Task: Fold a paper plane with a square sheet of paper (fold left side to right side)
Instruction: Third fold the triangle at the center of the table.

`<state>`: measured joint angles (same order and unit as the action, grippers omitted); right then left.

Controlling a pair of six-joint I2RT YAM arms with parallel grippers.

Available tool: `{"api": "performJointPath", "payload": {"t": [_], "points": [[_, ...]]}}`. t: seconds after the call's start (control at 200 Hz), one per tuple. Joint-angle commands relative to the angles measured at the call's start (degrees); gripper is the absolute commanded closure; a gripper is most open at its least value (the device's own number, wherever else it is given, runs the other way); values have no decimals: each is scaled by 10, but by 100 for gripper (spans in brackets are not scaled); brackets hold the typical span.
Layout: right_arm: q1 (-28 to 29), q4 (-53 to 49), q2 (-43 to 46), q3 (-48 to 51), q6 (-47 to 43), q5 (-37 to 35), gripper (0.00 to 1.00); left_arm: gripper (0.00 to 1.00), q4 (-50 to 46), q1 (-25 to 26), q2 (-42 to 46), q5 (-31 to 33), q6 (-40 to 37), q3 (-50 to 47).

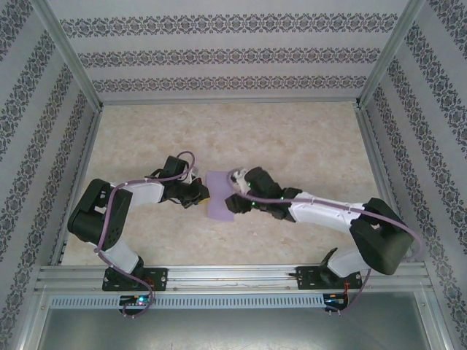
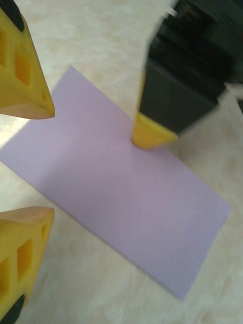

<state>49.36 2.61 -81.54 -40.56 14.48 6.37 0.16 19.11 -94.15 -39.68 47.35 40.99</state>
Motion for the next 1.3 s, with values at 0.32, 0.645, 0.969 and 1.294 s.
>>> {"api": "performJointPath", "payload": {"t": [0.32, 0.645, 0.969, 1.294], "points": [[181, 46, -74, -4, -178, -246, 33, 100, 32, 1, 22, -5, 42, -16], [189, 63, -137, -50, -187, -258, 30, 100, 38, 6, 18, -8, 46, -18], [183, 74, -176, -85, -197, -265, 38, 100, 26, 7, 18, -5, 39, -14], [178, 57, -163, -67, -170, -245, 81, 87, -10, 6, 23, 10, 12, 8]]}}
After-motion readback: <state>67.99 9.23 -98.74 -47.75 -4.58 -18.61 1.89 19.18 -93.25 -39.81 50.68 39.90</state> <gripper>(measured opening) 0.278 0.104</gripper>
